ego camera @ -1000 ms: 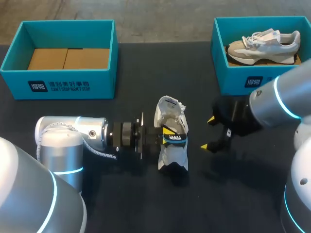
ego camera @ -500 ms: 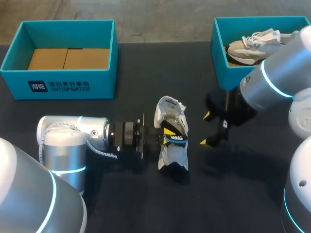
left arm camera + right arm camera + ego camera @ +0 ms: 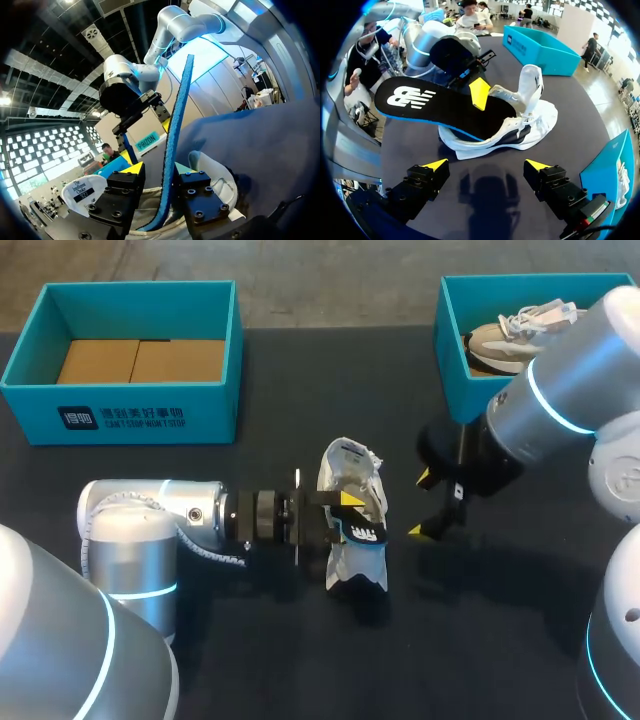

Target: Take the shoe out of the shoebox, open the shoe tongue, remove and reinsert the insole, then place the shoe into the shoebox

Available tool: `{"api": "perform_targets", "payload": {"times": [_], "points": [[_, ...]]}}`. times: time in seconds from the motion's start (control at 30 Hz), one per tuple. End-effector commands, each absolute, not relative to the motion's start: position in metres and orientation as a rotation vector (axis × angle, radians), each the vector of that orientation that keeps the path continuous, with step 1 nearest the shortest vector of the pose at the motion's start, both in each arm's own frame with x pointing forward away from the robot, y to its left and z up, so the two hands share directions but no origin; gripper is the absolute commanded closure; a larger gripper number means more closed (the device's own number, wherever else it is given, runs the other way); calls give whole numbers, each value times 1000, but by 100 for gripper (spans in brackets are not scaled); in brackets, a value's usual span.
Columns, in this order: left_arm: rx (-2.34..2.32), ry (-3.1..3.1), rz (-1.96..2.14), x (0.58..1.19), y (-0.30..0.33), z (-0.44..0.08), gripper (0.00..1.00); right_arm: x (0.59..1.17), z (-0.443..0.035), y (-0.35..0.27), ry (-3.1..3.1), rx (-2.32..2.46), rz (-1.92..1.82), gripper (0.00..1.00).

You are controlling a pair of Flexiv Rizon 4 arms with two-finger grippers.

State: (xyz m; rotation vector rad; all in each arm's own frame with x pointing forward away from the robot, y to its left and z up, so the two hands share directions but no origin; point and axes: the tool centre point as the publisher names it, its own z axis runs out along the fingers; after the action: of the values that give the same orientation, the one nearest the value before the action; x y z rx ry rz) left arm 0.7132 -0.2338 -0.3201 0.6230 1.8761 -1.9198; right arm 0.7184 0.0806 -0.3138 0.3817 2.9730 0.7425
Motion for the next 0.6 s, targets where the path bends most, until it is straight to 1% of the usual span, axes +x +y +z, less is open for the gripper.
{"api": "perform_targets", "payload": {"times": [0.03, 0.07, 0.1, 0.6], "points": [[626, 1884, -1920, 708, -233, -317, 78, 715, -317, 78, 2966, 387, 749, 0], [629, 1885, -1921, 707, -233, -317, 87, 715, -318, 78, 2966, 388, 749, 0], [632, 1889, -1928, 707, -232, -318, 100, 715, -318, 77, 2967, 390, 750, 0], [637, 1894, -1938, 726, -236, -343, 100, 715, -323, 70, 2969, 408, 738, 0]]}}
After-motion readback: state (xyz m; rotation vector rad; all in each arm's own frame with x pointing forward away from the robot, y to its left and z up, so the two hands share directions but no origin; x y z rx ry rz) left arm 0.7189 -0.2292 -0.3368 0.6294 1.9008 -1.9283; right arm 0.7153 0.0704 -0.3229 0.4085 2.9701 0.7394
